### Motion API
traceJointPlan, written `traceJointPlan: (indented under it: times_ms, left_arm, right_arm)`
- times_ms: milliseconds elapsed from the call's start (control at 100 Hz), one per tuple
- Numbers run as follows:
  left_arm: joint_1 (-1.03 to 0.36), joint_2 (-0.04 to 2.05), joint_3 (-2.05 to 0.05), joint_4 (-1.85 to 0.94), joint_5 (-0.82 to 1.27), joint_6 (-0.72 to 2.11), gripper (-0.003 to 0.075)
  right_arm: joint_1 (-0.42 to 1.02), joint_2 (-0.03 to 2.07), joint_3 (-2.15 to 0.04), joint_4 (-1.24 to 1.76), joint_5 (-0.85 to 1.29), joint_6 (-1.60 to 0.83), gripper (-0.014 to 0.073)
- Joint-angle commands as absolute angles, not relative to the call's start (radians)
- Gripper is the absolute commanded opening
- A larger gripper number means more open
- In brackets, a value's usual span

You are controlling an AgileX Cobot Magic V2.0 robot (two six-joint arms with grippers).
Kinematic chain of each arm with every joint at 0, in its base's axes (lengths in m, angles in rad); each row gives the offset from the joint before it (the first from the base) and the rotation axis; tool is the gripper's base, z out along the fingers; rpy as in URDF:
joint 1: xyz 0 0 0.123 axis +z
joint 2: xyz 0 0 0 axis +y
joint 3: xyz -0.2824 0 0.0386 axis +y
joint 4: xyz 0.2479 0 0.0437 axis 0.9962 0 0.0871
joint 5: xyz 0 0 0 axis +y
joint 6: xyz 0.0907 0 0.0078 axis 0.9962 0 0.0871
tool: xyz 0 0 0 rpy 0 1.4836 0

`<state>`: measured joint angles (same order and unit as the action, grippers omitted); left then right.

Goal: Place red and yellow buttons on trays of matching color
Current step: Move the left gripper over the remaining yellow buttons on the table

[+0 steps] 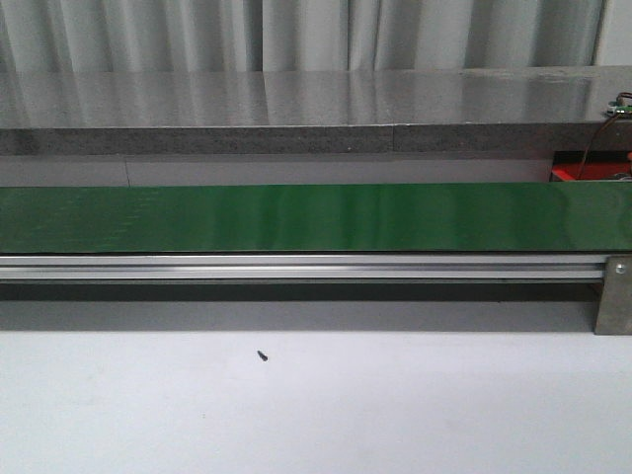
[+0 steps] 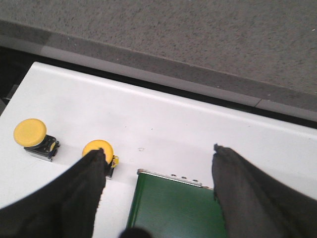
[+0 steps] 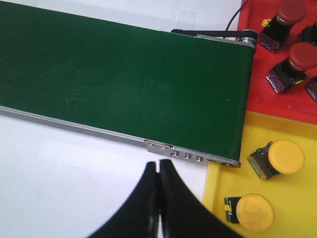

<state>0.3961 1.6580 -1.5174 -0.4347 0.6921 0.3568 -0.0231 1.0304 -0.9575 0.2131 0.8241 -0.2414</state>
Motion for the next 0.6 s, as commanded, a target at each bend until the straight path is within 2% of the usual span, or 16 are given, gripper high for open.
traceJointPlan:
  times_ms: [0, 270, 590]
  left_arm:
    - [0.398, 1.686, -1.609, -0.395, 0.675, 0.291, 0.0461]
    - [0.398, 1.874, -1.755, -0.293, 0.750, 0.271, 0.0461]
    - [0.398, 1.917, -1.771, -0.297, 0.715, 0.271, 0.0461]
  right_arm:
    - [-0.022, 1.012, -0.985, 0.212, 0.766, -0.242, -0.0060]
    - [-0.022, 1.012, -0.985, 0.212, 0.766, -0.242, -0.0060]
    - [-0.022, 1.012, -0.985, 0.212, 0.766, -0.242, -0.0060]
